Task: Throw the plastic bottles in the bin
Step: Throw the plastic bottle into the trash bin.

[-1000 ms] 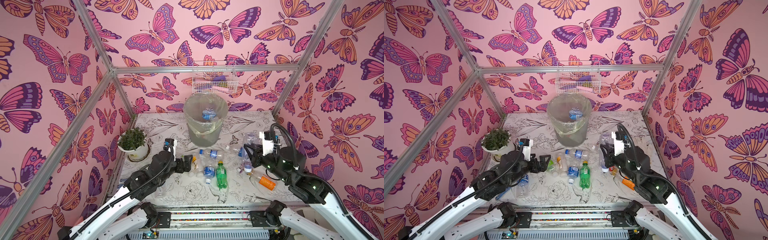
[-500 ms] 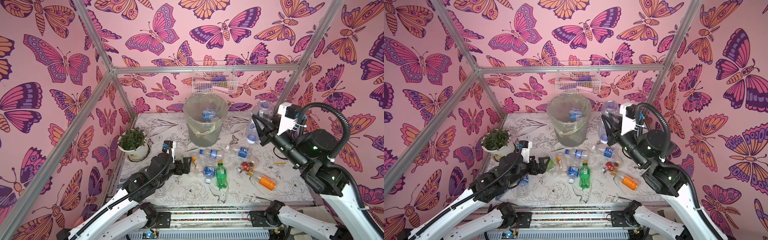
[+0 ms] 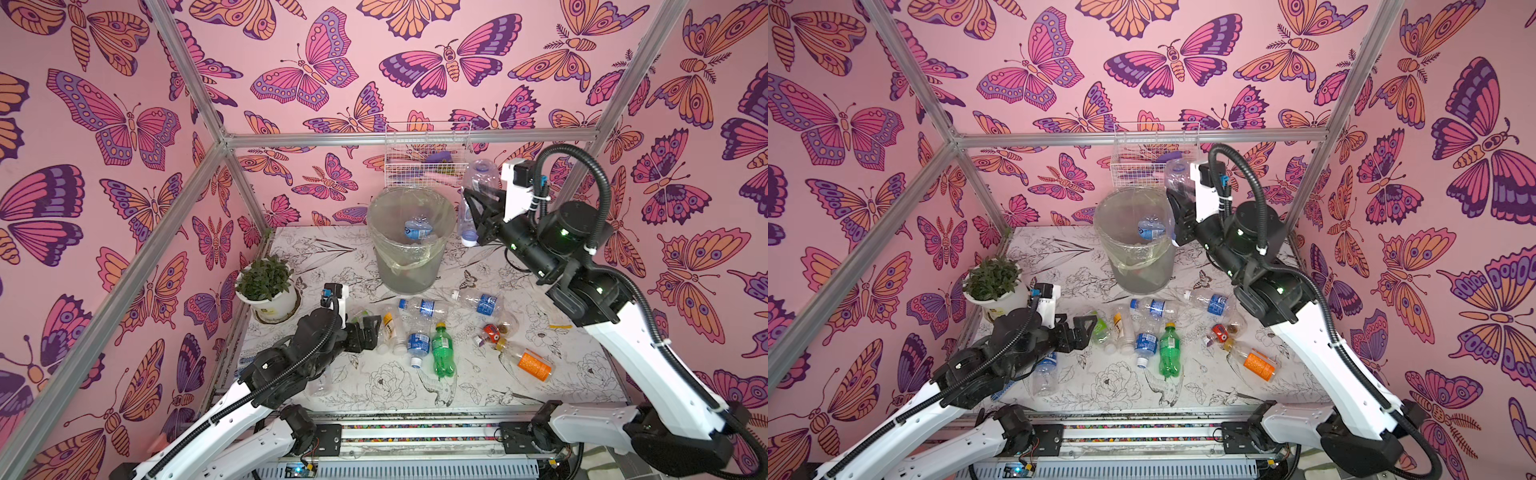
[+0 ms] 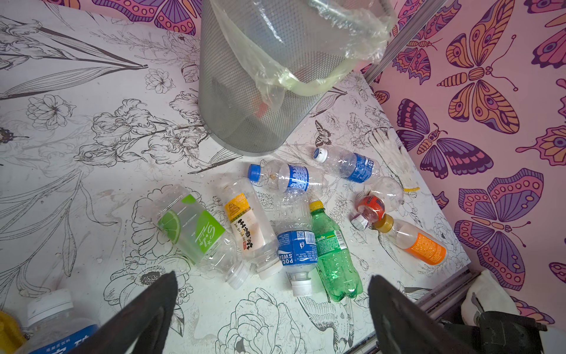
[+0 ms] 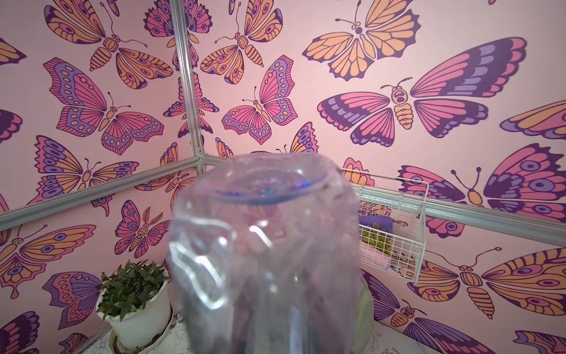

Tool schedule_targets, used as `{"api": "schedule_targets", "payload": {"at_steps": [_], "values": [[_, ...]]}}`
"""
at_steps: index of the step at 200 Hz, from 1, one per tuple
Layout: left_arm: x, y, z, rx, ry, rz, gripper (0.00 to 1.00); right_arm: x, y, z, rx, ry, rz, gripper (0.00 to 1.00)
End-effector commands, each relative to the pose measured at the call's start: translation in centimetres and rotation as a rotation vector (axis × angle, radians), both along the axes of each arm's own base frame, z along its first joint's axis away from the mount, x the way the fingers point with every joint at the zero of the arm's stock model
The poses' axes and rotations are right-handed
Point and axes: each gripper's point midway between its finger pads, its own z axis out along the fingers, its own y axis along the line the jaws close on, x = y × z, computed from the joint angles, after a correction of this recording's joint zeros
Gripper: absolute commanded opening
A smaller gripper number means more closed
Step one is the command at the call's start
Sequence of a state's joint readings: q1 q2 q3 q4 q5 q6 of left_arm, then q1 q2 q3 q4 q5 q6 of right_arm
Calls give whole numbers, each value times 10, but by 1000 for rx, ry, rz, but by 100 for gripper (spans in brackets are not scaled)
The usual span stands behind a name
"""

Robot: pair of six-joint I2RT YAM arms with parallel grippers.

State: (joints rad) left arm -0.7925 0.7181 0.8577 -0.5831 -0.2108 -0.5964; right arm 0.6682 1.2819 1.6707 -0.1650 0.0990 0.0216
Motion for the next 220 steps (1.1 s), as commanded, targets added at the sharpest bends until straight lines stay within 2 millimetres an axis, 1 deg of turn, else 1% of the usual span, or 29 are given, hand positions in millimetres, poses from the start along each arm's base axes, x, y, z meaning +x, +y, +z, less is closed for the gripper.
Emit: {"api": "schedule_targets", "payload": {"at_steps": [1, 17, 34, 37, 39, 54, 58, 59, 62, 64, 65, 66, 69, 73, 75, 78, 79, 81, 86, 89, 91, 99, 102, 109, 114, 118, 135, 161, 220], "values": [[-3, 6, -2, 21, 6, 12, 99, 14, 4, 22, 30, -52, 7, 0], [-3, 7, -1, 17, 3, 15, 98, 38, 12, 15, 36, -1, 16, 0], [-3, 7, -1, 16, 1, 15, 99, 74, 25, -8, 23, 91, 33, 0], [-3, 7, -1, 16, 2, 16, 99, 76, 25, -8, 26, 96, 38, 0], [-3, 7, -1, 16, 1, 15, 99, 87, 31, -22, 11, 127, 39, 0], [-3, 7, 0, 14, 1, 14, 99, 124, 46, -60, -37, 244, 61, 0], [-3, 7, 0, 13, 1, 14, 99, 136, 51, -80, -63, 303, 69, 0], [-3, 7, 0, 13, 0, 14, 99, 136, 51, -77, -64, 306, 72, 0], [-4, 7, 1, 12, 0, 13, 99, 144, 54, -89, -82, 348, 79, 0], [-4, 7, 1, 12, -1, 12, 99, 145, 55, -90, -87, 363, 84, 0], [-4, 7, 1, 11, 0, 12, 99, 148, 57, -100, -100, 390, 85, 0], [-4, 7, 1, 11, -1, 11, 99, 150, 58, -102, -104, 401, 89, 0], [-4, 7, 2, 7, -2, 10, 99, 152, 59, -105, -115, 430, 96, 4], [-5, 7, 2, 7, -3, 9, 99, 159, 62, -124, -143, 490, 100, 14], [-5, 7, 2, 7, -4, 9, 99, 160, 64, -127, -152, 507, 104, 23], [-5, 8, 3, 6, -5, 8, 99, 159, 64, -130, -165, 526, 106, 45], [-5, 8, 3, 5, -6, 8, 99, 160, 65, -130, -168, 528, 107, 48], [-6, 8, 4, 3, -9, 9, 99, 161, 66, -135, -177, 545, 109, 61], [-6, 9, 5, 2, -10, 12, 99, 160, 66, -137, -186, 561, 107, 78], [-7, 10, 5, 3, -11, 13, 99, 159, 65, -136, -188, 565, 103, 94], [-7, 11, 5, 3, -13, 15, 99, 158, 64, -135, -187, 565, 101, 99], [-7, 13, 6, 2, -17, 22, 99, 157, 61, -130, -182, 554, 88, 99], [-8, 13, 6, 1, -19, 22, 99, 157, 62, -133, -185, 556, 84, 99], [-8, 14, 7, -2, -21, 23, 99, 152, 60, -121, -175, 516, 78, 99], [-9, 14, 7, -4, -22, 22, 99, 150, 59, -120, -172, 500, 71, 99], [-9, 15, 7, -3, -22, 21, 99, 146, 57, -109, -155, 459, 69, 99], [-9, 14, 7, -5, -20, 21, 99, 137, 49, -96, -114, 382, 51, 99], [-8, 13, 6, 1, -14, 20, 99, 130, 42, -95, -133, 389, 31, 99], [-8, 12, 5, -2, -7, 20, 99, 122, 39, -93, -131, 383, 40, 99]]}}
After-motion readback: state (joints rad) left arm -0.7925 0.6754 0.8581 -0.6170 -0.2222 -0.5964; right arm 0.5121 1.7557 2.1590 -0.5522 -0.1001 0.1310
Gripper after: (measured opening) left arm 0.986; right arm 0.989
